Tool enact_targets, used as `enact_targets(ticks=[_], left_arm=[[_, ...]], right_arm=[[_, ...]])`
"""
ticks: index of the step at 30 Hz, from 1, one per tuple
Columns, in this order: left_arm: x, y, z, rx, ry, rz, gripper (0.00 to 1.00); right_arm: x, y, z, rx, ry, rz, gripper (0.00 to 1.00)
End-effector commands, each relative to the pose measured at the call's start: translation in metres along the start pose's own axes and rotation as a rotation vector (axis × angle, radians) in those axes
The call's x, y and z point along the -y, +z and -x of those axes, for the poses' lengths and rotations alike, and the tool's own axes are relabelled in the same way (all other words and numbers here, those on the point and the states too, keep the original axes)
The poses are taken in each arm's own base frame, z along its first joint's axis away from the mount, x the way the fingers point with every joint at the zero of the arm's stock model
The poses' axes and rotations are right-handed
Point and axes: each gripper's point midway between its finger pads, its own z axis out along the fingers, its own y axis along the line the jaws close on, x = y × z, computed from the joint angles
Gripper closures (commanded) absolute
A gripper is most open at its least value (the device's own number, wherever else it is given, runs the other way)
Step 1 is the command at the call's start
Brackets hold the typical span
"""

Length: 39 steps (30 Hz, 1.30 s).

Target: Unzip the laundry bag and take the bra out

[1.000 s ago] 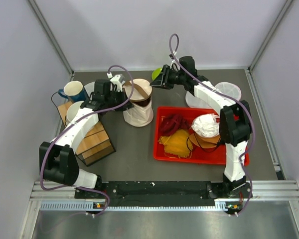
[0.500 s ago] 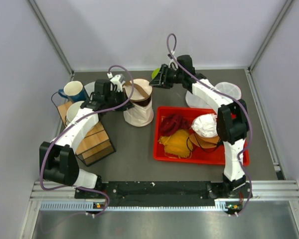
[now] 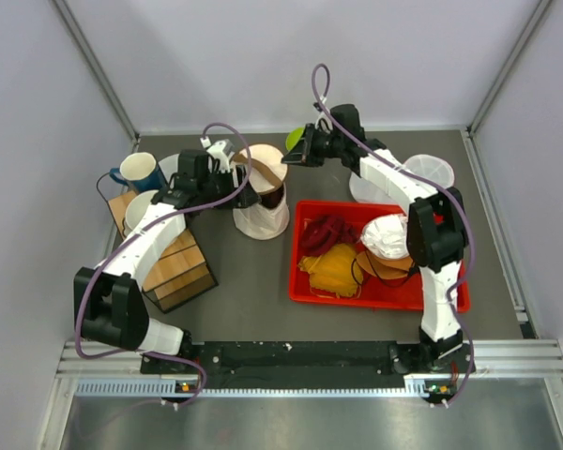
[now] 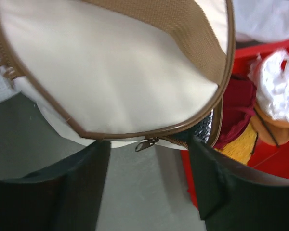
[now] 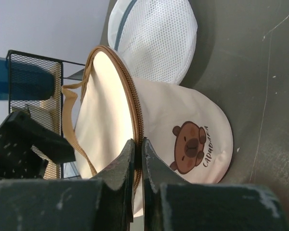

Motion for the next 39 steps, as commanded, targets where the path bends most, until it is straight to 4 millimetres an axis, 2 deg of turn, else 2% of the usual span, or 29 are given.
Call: enact_targets(ticks=[1, 3, 4, 6, 7, 10, 11, 13, 14, 16, 18, 20, 22, 24, 25, 27, 28, 29, 30, 31, 32, 33, 34, 35, 39], left_arm=[[0.007, -0.030, 0.038, 0.133, 0.044, 0.073, 0.21], [0.003, -0.047, 0.044, 0.170, 0.063, 0.136, 0.05], [0.001, -0.052, 0.045, 0.176, 0.081, 0.156, 0.04], [0.001, -0.065, 0.049, 0.195, 0.090, 0.187, 0.05], [0.004, -0.068, 0.051, 0.203, 0.089, 0.181, 0.05], [0.016, -0.073, 0.058, 0.230, 0.109, 0.192, 0.04], [0.029, -0.073, 0.061, 0.238, 0.131, 0.179, 0.02], [0.034, -0.067, 0.061, 0.236, 0.158, 0.211, 0.01], [0.046, -0.064, 0.062, 0.236, 0.176, 0.192, 0.01], [0.050, -0.055, 0.062, 0.226, 0.143, 0.183, 0.01], [0.053, -0.056, 0.070, 0.259, 0.110, 0.176, 0.01], [0.051, -0.064, 0.086, 0.342, 0.057, 0.205, 0.03], [0.054, -0.080, 0.106, 0.402, -0.010, 0.206, 0.05], [0.055, -0.078, 0.106, 0.366, -0.059, 0.202, 0.05], [0.062, -0.085, 0.120, 0.387, -0.076, 0.196, 0.04], [0.057, -0.075, 0.118, 0.331, -0.119, 0.225, 0.02], [0.064, -0.083, 0.135, 0.357, -0.133, 0.217, 0.01], [0.054, -0.067, 0.125, 0.279, -0.156, 0.252, 0.01], [0.056, -0.062, 0.126, 0.254, -0.157, 0.246, 0.01], [0.064, -0.067, 0.142, 0.272, -0.151, 0.232, 0.01], [0.056, -0.048, 0.136, 0.213, -0.159, 0.257, 0.01], [0.054, -0.044, 0.132, 0.178, -0.156, 0.268, 0.01], [0.063, -0.042, 0.135, 0.162, -0.155, 0.228, 0.02], [0.059, -0.029, 0.130, 0.129, -0.163, 0.237, 0.02], [0.049, -0.014, 0.117, 0.071, -0.189, 0.268, 0.02]], right_arm=[[-0.067, -0.036, 0.032, 0.112, -0.088, 0.087, 1.00], [-0.075, -0.043, 0.031, 0.127, -0.085, 0.085, 1.00], [-0.071, -0.045, 0.026, 0.126, -0.074, 0.073, 1.00], [-0.086, -0.053, 0.026, 0.159, -0.074, 0.097, 1.00], [-0.083, -0.053, 0.019, 0.151, -0.058, 0.096, 1.00], [-0.099, -0.058, 0.016, 0.165, -0.048, 0.112, 1.00], [-0.105, -0.058, 0.014, 0.160, -0.036, 0.122, 1.00], [-0.115, -0.058, 0.011, 0.152, -0.026, 0.137, 1.00], [-0.118, -0.058, 0.010, 0.150, -0.016, 0.143, 1.00], [-0.125, -0.059, 0.008, 0.162, -0.026, 0.154, 1.00], [-0.128, -0.056, 0.003, 0.158, -0.059, 0.154, 1.00], [-0.127, -0.056, 0.000, 0.156, -0.070, 0.161, 1.00], [-0.126, -0.059, -0.002, 0.163, -0.079, 0.156, 1.00], [-0.127, -0.058, -0.005, 0.162, -0.089, 0.162, 1.00], [-0.130, -0.059, -0.006, 0.162, -0.105, 0.167, 1.00], [-0.133, -0.060, -0.008, 0.162, -0.122, 0.169, 1.00], [-0.131, -0.059, -0.009, 0.161, -0.138, 0.163, 1.00], [-0.133, -0.059, -0.009, 0.167, -0.145, 0.159, 1.00], [-0.134, -0.059, -0.010, 0.165, -0.154, 0.156, 1.00], [-0.133, -0.059, -0.013, 0.161, -0.169, 0.152, 1.00], [-0.134, -0.059, -0.012, 0.169, -0.176, 0.143, 1.00], [-0.134, -0.059, -0.013, 0.168, -0.187, 0.138, 1.00], [-0.134, -0.058, -0.015, 0.167, -0.206, 0.134, 1.00], [-0.132, -0.058, -0.014, 0.172, -0.211, 0.123, 1.00], [-0.129, -0.056, -0.018, 0.174, -0.250, 0.095, 1.00]])
